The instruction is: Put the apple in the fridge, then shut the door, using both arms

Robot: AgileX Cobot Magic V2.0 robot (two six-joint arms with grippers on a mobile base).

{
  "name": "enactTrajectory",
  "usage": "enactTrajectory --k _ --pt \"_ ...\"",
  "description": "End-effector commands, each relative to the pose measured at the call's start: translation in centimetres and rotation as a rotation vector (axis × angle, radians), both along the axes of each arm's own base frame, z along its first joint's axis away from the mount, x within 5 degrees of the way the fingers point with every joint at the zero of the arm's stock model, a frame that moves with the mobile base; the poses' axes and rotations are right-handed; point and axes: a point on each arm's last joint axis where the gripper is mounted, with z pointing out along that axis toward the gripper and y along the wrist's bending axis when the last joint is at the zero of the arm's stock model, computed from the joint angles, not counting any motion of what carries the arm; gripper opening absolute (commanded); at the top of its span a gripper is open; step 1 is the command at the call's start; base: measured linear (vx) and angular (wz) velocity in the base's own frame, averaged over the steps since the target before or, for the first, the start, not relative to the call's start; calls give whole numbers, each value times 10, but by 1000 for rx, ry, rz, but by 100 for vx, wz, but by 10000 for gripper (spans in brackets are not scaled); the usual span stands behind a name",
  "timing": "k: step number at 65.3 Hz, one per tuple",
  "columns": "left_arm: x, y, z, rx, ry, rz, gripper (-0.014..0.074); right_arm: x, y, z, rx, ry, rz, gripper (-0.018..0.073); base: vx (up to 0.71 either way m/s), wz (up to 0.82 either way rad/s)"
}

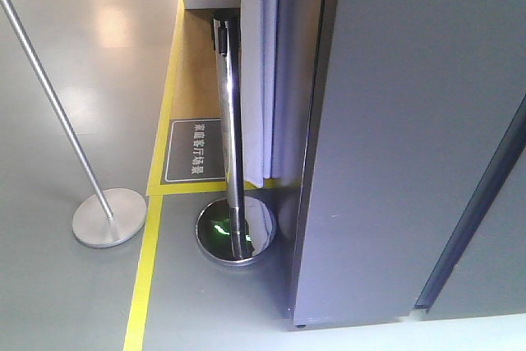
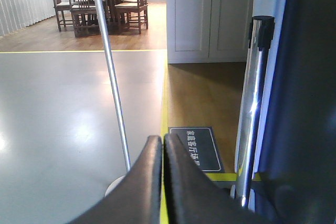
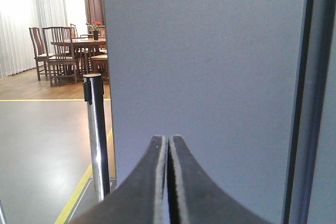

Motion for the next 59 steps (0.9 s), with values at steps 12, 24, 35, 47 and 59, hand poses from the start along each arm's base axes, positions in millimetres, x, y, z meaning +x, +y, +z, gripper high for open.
enactTrajectory --k 12,24,35,47,59 --pt "0 -2 2 3 -69 -18 -8 -1 0 4 -17 -79 2 -3 0 0" --pt "0 -2 2 3 -69 -18 -8 -1 0 4 -17 -79 2 -3 0 0" --pt "0 -2 2 3 -69 -18 -8 -1 0 4 -17 -79 2 -3 0 0" --pt "0 -2 2 3 -69 -18 -8 -1 0 4 -17 -79 2 -3 0 0" --pt "0 -2 2 3 -69 -18 -8 -1 0 4 -17 -79 2 -3 0 0"
